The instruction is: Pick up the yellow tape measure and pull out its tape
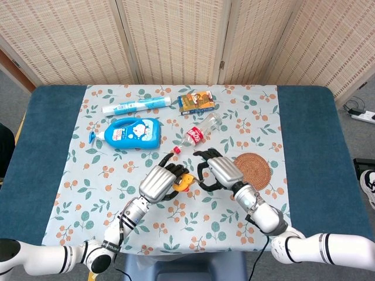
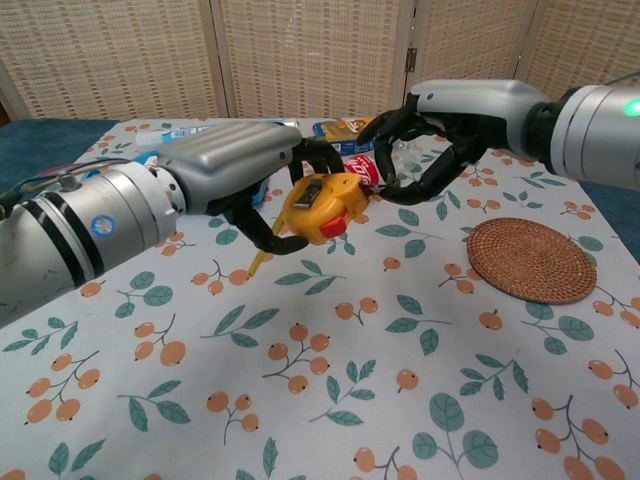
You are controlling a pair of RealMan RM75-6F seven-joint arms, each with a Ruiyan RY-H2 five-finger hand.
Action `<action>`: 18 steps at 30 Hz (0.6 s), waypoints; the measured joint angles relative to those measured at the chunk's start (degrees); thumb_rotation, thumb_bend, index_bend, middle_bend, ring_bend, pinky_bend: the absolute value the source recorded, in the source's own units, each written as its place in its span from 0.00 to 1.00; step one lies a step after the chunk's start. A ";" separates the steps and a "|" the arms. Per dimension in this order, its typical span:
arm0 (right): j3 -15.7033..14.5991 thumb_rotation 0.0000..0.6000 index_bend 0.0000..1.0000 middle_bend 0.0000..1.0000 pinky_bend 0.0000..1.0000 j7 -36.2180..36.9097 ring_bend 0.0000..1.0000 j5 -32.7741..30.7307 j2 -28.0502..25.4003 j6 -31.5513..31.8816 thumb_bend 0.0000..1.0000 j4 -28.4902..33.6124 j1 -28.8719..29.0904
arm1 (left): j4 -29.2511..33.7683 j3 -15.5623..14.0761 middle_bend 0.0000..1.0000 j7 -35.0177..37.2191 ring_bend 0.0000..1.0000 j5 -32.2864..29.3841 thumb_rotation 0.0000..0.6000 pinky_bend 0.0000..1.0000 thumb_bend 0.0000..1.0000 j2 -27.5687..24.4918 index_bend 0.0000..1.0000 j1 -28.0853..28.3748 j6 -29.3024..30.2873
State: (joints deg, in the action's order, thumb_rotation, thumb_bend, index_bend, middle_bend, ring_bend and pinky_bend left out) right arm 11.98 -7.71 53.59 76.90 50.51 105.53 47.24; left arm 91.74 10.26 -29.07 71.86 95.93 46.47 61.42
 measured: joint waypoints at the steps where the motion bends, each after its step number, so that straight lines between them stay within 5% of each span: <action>1: -0.01 1.00 0.67 0.17 0.01 -0.09 0.12 -0.07 0.04 -0.01 0.60 -0.03 0.05 | -0.07 -0.02 0.53 0.11 0.44 0.02 1.00 0.10 0.39 0.00 0.54 -0.01 0.00; 18: -0.67 1.00 0.68 0.19 0.01 3.46 0.13 2.35 -8.06 0.58 0.64 4.69 -3.47 | -9.25 -3.35 0.53 5.28 0.44 4.01 1.00 0.10 0.39 -2.91 0.54 -2.31 0.67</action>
State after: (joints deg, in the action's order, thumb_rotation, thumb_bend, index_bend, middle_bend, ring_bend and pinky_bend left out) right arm 11.31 -4.25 55.94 68.84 51.09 110.23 43.77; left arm 82.49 6.92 -23.79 75.87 93.02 44.16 62.09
